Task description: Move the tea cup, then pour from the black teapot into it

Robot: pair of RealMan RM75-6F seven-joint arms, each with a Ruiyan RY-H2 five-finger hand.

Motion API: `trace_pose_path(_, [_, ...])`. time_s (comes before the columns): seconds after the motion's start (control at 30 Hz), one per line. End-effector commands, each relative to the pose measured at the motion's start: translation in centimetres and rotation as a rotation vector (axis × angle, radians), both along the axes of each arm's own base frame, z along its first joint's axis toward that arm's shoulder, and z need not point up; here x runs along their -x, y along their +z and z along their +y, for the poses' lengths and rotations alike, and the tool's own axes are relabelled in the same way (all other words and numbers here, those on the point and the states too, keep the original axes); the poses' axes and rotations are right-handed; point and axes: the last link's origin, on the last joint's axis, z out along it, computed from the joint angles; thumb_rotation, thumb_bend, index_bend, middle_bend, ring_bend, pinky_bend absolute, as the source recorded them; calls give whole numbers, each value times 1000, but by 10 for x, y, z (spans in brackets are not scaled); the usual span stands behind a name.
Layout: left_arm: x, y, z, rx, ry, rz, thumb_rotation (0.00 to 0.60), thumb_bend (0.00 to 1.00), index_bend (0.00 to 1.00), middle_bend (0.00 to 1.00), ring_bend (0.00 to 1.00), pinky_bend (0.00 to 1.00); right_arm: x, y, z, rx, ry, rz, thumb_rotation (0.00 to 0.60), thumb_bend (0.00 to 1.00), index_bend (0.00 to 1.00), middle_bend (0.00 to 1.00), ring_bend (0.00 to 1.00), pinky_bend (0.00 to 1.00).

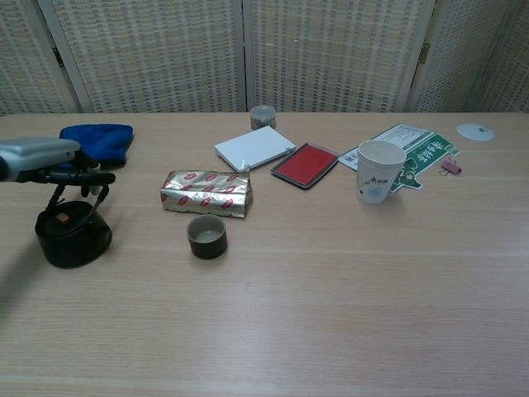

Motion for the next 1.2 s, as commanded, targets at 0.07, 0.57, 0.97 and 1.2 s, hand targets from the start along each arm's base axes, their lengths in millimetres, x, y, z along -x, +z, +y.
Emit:
trace_pose_path(0.07, [-1, 3, -3, -3, -3, 8, 41, 138, 488, 477, 307, 72, 2, 0, 0, 1, -2, -4, 600, 249, 236, 237, 183, 252])
trace_pose_path(0.57, [-12, 33, -41, -3, -62, -2, 42, 138, 513, 508, 335, 72, 0, -2, 0, -5, 7, -17, 600, 249, 236, 237, 183, 252])
trace_pose_path(0.97, [-20, 44, -73, -8, -109, -35, 41, 138, 513, 508, 335, 72, -4, -5, -1, -19, 17, -21, 600, 249, 236, 237, 183, 252])
trace_pose_path(1.2, [-20, 46, -82, -37, -139, -42, 48, 138, 505, 508, 333, 73, -2, -5, -1, -19, 15, -25, 600, 249, 236, 237, 183, 252])
